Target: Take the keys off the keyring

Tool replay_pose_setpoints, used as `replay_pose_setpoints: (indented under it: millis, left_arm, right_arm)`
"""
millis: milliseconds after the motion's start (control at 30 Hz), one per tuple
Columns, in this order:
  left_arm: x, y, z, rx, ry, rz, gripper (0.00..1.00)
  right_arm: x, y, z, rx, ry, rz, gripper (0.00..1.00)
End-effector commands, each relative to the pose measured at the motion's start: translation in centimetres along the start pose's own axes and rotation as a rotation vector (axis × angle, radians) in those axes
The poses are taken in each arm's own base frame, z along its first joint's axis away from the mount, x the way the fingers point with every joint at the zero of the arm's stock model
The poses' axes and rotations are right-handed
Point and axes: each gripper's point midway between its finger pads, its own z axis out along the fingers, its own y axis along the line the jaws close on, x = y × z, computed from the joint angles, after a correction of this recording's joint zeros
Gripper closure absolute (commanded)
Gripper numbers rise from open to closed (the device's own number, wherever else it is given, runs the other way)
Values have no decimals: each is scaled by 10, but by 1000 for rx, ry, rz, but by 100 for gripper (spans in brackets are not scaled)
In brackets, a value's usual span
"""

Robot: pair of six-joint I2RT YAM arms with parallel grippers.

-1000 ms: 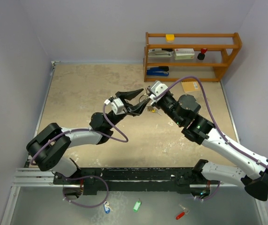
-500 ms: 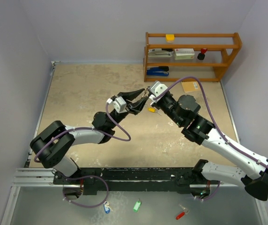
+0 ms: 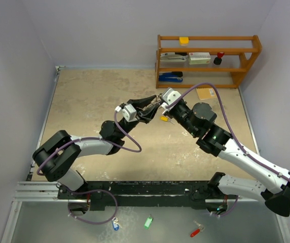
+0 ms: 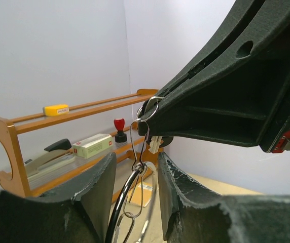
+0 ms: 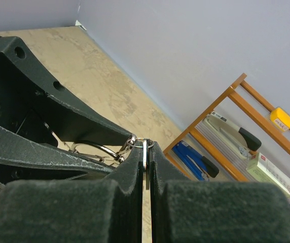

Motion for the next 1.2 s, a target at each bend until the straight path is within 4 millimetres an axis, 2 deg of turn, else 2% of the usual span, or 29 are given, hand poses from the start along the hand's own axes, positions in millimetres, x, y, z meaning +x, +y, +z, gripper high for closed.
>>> replay_pose_setpoints:
  millis: [0, 900, 1167]
  left_arm:
    - [-42, 2, 12, -10, -156, 11, 65]
    - [-50, 3, 16, -11, -188, 12, 71]
    - [-49, 3, 16, -12, -185, 7, 77]
  right_arm:
    - [-30, -14, -2, 43, -89, 29, 100]
    - [-29, -13, -1, 43, -87, 27, 100]
    - [-28, -13, -1, 47, -84, 25, 100]
